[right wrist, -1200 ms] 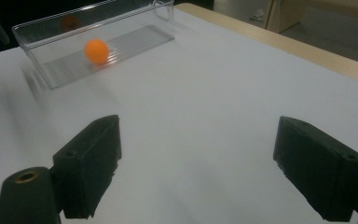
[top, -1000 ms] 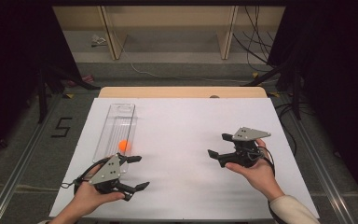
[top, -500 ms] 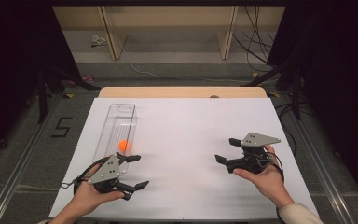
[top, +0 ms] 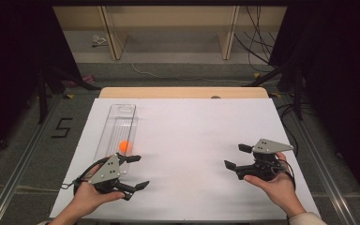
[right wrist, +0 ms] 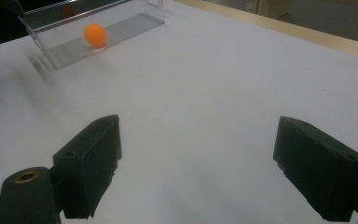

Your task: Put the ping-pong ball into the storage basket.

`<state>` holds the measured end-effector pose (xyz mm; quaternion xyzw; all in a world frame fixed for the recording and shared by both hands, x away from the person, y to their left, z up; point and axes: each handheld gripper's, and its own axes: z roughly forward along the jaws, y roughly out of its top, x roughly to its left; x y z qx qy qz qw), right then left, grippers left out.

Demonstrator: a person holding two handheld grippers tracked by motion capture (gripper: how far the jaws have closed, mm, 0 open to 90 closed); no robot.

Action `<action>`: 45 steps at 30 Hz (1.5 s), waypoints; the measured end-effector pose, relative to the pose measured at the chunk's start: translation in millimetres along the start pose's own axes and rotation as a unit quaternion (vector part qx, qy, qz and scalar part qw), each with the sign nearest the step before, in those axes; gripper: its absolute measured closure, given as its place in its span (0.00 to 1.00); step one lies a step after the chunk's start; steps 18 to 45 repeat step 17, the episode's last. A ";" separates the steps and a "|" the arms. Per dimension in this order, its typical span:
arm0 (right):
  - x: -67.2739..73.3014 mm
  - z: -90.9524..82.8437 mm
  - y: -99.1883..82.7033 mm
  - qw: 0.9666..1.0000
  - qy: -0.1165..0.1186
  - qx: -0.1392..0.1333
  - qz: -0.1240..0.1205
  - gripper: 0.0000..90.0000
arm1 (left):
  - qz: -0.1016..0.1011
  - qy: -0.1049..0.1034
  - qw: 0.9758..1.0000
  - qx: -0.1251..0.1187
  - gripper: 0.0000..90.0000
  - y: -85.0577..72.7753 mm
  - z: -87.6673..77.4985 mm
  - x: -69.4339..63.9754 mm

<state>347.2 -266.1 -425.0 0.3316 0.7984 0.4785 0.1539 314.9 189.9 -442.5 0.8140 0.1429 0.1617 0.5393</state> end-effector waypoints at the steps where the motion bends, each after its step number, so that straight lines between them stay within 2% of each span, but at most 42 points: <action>1: 0.2 -0.7 -0.8 1.000 0.000 0.001 0.000 0.18 | -0.001 0.000 1.000 0.000 0.19 0.0 -0.2 0.1; 10: 2.4 -0.7 -4.6 1.000 0.010 0.007 -0.008 0.18 | -0.001 0.002 1.000 -0.001 0.19 0.1 -0.6 0.9; 45: 2.6 0.2 -4.9 1.000 0.010 0.006 -0.009 0.18 | -0.003 0.005 1.000 -0.003 0.19 0.3 -0.7 1.4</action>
